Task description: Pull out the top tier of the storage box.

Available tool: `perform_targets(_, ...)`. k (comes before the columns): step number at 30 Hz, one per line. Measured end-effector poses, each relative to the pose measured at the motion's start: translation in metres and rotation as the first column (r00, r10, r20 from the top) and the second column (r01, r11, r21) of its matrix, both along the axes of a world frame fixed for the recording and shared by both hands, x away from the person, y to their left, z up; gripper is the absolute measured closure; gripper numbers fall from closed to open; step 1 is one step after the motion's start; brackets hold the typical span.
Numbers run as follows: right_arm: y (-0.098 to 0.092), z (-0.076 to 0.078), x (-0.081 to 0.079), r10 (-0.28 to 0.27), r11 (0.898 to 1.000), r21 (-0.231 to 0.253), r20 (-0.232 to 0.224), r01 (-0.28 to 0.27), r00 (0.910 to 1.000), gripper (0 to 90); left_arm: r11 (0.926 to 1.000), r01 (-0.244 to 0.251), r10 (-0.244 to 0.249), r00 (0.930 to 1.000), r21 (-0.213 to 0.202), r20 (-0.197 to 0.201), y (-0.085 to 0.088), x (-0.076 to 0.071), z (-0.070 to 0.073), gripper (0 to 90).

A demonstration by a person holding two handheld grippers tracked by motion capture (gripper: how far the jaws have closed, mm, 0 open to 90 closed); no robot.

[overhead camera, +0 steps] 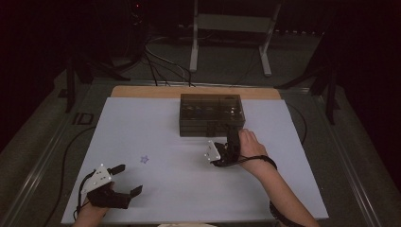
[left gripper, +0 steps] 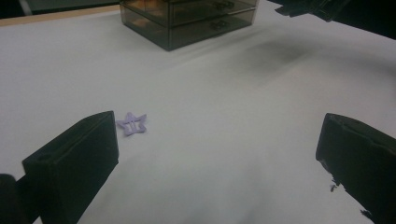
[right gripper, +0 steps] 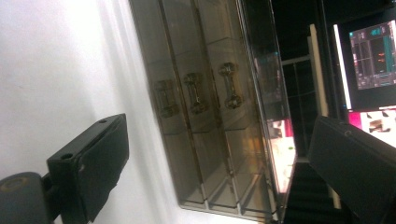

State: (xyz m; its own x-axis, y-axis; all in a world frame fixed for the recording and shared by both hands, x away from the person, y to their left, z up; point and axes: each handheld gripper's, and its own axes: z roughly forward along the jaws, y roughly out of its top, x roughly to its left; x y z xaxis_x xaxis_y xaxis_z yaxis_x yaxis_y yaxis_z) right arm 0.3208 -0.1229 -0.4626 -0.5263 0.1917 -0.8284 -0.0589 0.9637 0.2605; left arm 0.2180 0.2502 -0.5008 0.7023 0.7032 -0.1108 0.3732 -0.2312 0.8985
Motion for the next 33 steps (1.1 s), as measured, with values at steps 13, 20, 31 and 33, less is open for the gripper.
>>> perform_targets(13,0.017,-0.012,0.007,-0.009,0.993,-0.12,0.041,0.014,0.9991,6.8,1.0,-0.001,0.001,1.0,-0.006,0.003,0.0,0.0,0.0,0.1)
perform_targets(20,0.019,-0.019,0.014,-0.042,0.987,-0.152,0.102,0.058,0.9939,17.1,1.0,0.0,0.0,1.0,-0.004,0.002,0.001,0.0,0.0,0.1)
perform_targets(31,0.021,-0.025,0.02,-0.052,0.98,-0.18,0.172,0.083,0.9837,49.1,1.0,0.001,-0.001,1.0,-0.006,0.001,0.001,0.0,0.0,0.0)
perform_targets(33,0.021,-0.026,0.022,-0.04,0.978,-0.194,0.188,0.077,0.9814,53.4,1.0,0.0,0.0,1.0,-0.006,0.002,0.001,0.0,0.0,0.0)
